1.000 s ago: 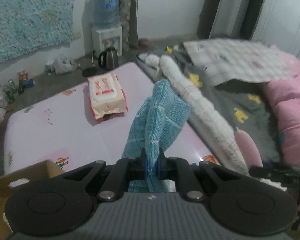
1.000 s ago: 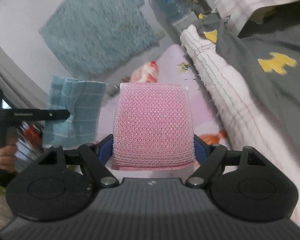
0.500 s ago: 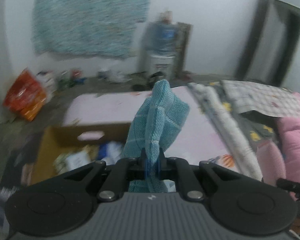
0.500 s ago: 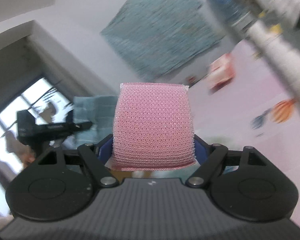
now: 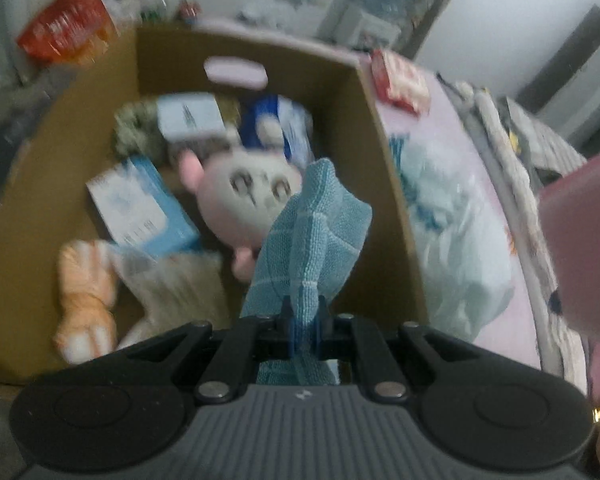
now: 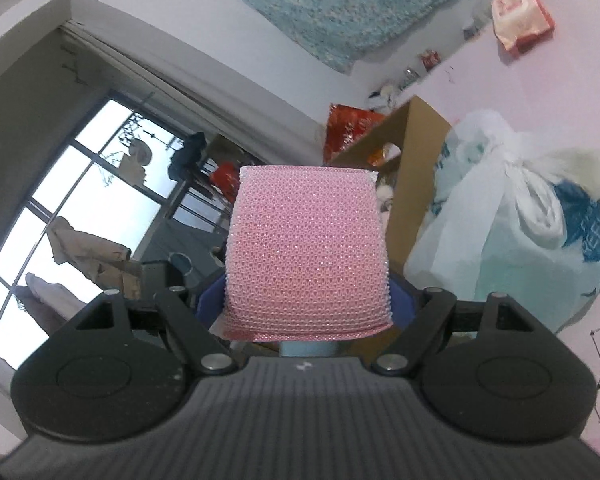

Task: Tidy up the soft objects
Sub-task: 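Carry the blue towel and pink sponge over the cardboard box with both tools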

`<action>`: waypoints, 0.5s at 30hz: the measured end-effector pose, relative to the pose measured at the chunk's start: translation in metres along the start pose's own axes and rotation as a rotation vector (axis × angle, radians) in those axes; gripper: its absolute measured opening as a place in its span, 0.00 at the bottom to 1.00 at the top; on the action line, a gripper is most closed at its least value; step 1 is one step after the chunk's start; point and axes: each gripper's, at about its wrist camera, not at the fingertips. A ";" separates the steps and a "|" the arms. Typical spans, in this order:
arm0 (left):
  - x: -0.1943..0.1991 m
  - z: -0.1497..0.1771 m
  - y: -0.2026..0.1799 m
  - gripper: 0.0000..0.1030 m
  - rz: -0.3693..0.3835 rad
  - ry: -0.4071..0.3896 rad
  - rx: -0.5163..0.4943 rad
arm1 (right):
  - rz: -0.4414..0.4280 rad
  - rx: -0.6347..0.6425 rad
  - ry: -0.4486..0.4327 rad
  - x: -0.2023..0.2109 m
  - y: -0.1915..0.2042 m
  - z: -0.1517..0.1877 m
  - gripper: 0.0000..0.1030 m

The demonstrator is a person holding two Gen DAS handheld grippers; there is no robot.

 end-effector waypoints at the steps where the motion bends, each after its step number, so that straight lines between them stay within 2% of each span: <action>1: -0.009 0.004 0.003 0.09 -0.008 0.016 -0.007 | 0.011 0.000 0.003 -0.003 0.000 0.000 0.78; 3: -0.029 0.007 0.005 0.09 -0.030 0.062 -0.010 | 0.025 -0.002 0.006 -0.003 0.002 0.001 0.78; 5: -0.039 0.011 0.009 0.09 -0.019 0.099 -0.002 | 0.030 -0.008 0.008 -0.001 0.002 0.002 0.78; 9: -0.054 0.016 0.012 0.11 -0.029 0.144 0.001 | 0.019 -0.029 0.024 -0.008 -0.009 -0.005 0.79; 11: -0.058 0.016 0.013 0.30 -0.032 0.161 0.008 | 0.012 -0.038 0.038 -0.015 -0.011 -0.007 0.79; 12: -0.059 0.016 0.014 0.35 -0.034 0.167 0.010 | 0.009 -0.043 0.047 -0.019 -0.012 -0.007 0.79; 14: -0.058 0.016 0.015 0.57 -0.019 0.174 0.012 | 0.005 -0.048 0.058 -0.025 -0.011 -0.007 0.79; 15: -0.056 0.014 0.017 0.62 -0.003 0.172 0.018 | 0.001 -0.048 0.063 -0.028 -0.011 -0.007 0.79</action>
Point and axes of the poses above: each gripper's, at about its wrist camera, not at the fingertips, and x roughly against the way its jaws point, y to its left, z to its underside, and after that the axes turned 2 degrees about z, right-handed
